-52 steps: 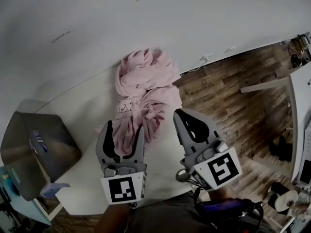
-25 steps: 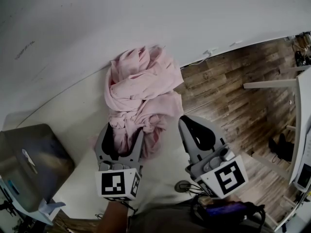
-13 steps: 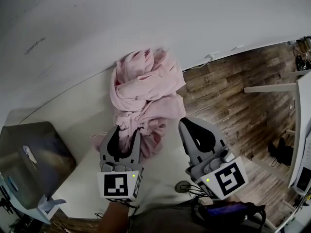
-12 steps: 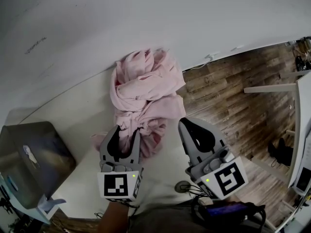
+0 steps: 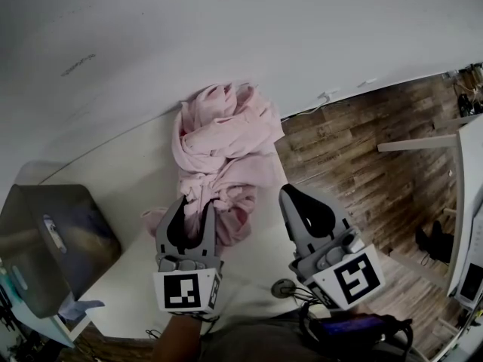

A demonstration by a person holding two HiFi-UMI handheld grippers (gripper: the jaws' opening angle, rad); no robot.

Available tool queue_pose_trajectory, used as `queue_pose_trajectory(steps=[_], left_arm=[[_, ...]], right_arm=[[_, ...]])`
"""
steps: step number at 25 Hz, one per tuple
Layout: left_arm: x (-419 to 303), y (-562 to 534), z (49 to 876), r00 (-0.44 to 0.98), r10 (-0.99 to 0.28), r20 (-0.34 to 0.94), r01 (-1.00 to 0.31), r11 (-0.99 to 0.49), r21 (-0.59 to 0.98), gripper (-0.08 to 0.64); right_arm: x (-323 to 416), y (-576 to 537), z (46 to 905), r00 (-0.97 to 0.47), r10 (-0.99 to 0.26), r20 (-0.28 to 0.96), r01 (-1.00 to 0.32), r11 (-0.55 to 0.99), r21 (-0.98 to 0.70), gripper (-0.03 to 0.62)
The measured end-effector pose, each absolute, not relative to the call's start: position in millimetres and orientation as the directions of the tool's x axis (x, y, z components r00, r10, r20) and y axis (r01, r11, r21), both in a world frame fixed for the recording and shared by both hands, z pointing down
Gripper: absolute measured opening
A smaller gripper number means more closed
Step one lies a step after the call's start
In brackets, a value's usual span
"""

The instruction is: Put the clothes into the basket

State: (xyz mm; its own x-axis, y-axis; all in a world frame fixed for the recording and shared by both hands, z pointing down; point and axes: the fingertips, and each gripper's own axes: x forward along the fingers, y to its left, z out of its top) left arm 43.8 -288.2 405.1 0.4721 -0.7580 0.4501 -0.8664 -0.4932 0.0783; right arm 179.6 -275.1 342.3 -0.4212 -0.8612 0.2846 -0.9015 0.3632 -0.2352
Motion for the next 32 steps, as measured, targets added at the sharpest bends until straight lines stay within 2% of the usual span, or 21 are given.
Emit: queue_pose_trajectory(steps=[12, 19, 27, 32], left_arm=[[47, -286, 400, 0.454, -0.808, 0.375, -0.883, -0.463, 0.070, 0.156], [46, -287, 410, 0.429, -0.861, 0.274, -0.902, -0.425, 0.074, 0.156], [57, -266, 378, 0.379, -0.905, 0.196, -0.925, -0.378, 0.040, 0.156], [53, -271, 391, 0.363, -0.908, 0.211, -0.930, -0.366, 0.029, 0.156]], right_arm=[[181, -277, 350, -0.453, -0.871, 0.190, -0.885, 0.414, -0.214, 0.012], [182, -274, 387, -0.497, -0.860, 0.116, -0.862, 0.474, -0.180, 0.012], [203, -257, 391, -0.550, -0.834, 0.041, -0.826, 0.535, -0.178, 0.012], [215, -255, 426, -0.536, -0.842, 0.059, -0.829, 0.513, -0.223, 0.012]])
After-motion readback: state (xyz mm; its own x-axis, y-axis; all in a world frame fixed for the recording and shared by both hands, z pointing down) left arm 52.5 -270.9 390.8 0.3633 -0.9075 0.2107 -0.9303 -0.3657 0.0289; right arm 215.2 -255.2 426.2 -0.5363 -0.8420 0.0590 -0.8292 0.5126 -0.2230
